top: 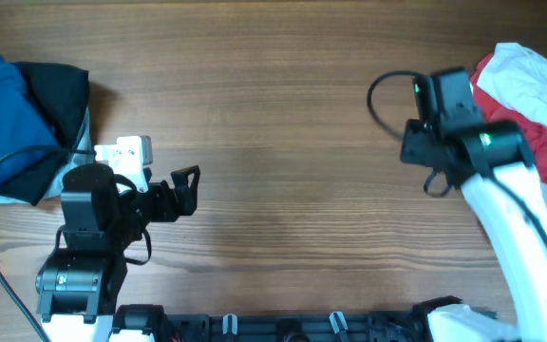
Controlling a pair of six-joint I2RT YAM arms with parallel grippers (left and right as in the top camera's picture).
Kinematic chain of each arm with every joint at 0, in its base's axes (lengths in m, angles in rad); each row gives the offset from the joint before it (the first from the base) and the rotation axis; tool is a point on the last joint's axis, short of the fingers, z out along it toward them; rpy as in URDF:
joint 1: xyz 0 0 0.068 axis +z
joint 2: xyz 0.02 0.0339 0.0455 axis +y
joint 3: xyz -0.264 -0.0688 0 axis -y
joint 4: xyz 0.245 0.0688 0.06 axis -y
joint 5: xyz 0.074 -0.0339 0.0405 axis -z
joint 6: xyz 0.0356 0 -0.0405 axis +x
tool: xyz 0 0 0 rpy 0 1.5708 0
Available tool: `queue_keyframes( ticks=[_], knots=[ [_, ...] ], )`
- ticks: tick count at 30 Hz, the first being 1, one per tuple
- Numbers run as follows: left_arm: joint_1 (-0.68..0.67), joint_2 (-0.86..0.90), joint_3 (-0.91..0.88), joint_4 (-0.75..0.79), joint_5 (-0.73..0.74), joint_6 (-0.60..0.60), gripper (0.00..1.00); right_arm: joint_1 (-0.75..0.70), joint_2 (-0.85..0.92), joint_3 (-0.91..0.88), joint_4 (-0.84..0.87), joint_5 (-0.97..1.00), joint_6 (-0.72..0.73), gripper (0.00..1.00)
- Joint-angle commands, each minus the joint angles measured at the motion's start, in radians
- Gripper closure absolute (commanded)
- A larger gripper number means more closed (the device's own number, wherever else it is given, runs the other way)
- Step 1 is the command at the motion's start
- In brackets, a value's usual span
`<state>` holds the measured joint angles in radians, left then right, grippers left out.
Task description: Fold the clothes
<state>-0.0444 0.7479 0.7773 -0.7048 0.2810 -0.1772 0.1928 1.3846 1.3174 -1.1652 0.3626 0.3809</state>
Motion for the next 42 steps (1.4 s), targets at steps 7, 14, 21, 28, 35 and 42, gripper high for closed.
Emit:
queue_keyframes(
  ticks=[7,14,21,28,35,42],
  knots=[
    [-0.003,-0.002,0.022,-0.004,0.018,0.005,0.05,-0.298,0.163,-0.034,-0.01,0.108,0.18,0.27],
    [-0.003,-0.002,0.022,-0.004,0.018,0.005,0.05,-0.586,0.162,-0.161,0.061,0.079,0.195,0.25],
    [-0.003,-0.002,0.022,-0.008,0.018,0.005,0.04,-0.839,0.163,-0.253,0.221,0.048,0.083,0.21],
    [-0.003,-0.002,0.022,-0.012,0.018,0.005,0.04,-0.973,0.164,-0.337,0.432,-0.139,-0.088,0.17],
    [-0.003,-0.002,0.022,-0.012,0.018,0.005,0.04,-0.974,0.177,-0.395,0.55,-0.147,-0.09,0.43],
    [-0.003,-0.002,0.022,-0.011,0.018,0.005,0.04,-0.974,0.173,-0.394,0.532,-0.133,-0.08,0.96]
  ],
)
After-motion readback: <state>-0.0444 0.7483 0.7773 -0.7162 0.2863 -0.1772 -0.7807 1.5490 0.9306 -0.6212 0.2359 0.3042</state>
